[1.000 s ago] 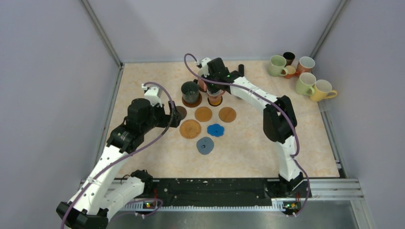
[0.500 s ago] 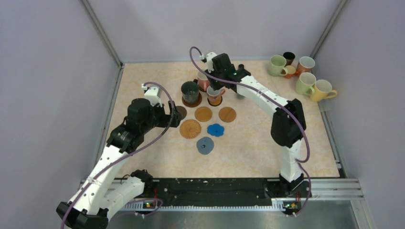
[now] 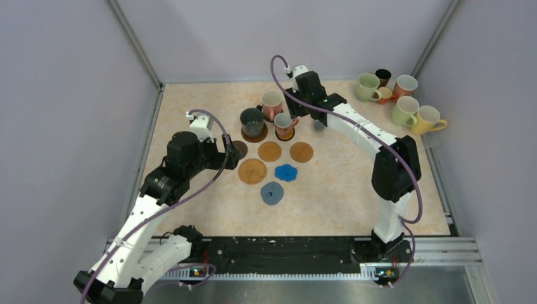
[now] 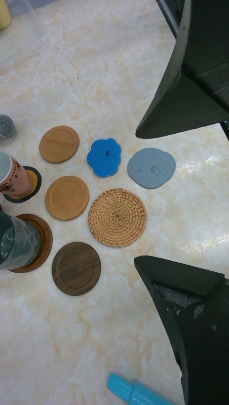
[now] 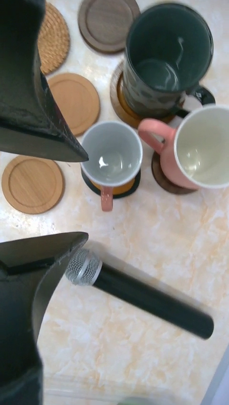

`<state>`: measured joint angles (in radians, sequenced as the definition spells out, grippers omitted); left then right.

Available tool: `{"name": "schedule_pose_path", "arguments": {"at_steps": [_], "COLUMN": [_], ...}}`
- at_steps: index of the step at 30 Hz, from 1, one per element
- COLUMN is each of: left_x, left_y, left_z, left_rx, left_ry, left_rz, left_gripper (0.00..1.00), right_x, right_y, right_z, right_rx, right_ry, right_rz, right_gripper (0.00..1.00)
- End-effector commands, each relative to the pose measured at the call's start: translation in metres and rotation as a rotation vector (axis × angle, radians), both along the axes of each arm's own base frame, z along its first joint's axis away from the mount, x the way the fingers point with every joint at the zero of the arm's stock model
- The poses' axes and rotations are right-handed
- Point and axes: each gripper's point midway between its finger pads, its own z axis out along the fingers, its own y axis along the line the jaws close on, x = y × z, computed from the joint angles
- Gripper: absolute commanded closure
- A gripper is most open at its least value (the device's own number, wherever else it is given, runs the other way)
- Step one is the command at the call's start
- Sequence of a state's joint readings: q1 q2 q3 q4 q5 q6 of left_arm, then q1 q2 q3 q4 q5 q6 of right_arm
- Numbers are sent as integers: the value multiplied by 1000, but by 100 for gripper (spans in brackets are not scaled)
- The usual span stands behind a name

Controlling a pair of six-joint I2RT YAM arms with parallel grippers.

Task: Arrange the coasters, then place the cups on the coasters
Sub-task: Place the cup on the coaster, then pick up the cup from the tray.

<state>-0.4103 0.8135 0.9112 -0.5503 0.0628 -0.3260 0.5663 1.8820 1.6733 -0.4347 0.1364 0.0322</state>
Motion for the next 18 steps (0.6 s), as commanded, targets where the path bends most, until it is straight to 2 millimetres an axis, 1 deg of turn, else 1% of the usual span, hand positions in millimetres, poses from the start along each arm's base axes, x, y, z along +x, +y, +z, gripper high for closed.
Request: {"name": "schedule_pose_path", "arguments": {"at_steps": [1,4,5,7,10,12,15,17,18], "left_x": [1,1,1,0,0,-1,-1,-1,-1], "left_y": [0,-1,-1,-2,-3,-3,-3,-3,-4], "left_z": [11,11,10,10,10,11,11,11,10], "left_rx": [-14,-17,-16,-17,-19,-18,-17,-15,-13], "left_ry": [-45,-46,-43,-42,-43,-44,-47,-44,-43], "left_rz": [-5,-8,-7,-12,-19,-19,-16,-17,-19], "left_gripper": [2,2,2,2,2,2,2,2,2], "right_x": [35,49,55,63,78,88,105,117,123], "right_y": [-40,-85,-105,-138,-177,-193,-211,-220,-223], "right_z": [17,22,26,32,42,45,42,39,31], "right_rx": [-37,-82,-92,-103,-95,-101,-144,-158,-164], "right_ry": [-110,-146,-164,-199,-241,-257,-262,-248,-230], "right_rz": [-227,-352,-401,-482,-549,-541,-517,-515,-509], "right_gripper": [40,32,31,27,24,25,28,33,34]}}
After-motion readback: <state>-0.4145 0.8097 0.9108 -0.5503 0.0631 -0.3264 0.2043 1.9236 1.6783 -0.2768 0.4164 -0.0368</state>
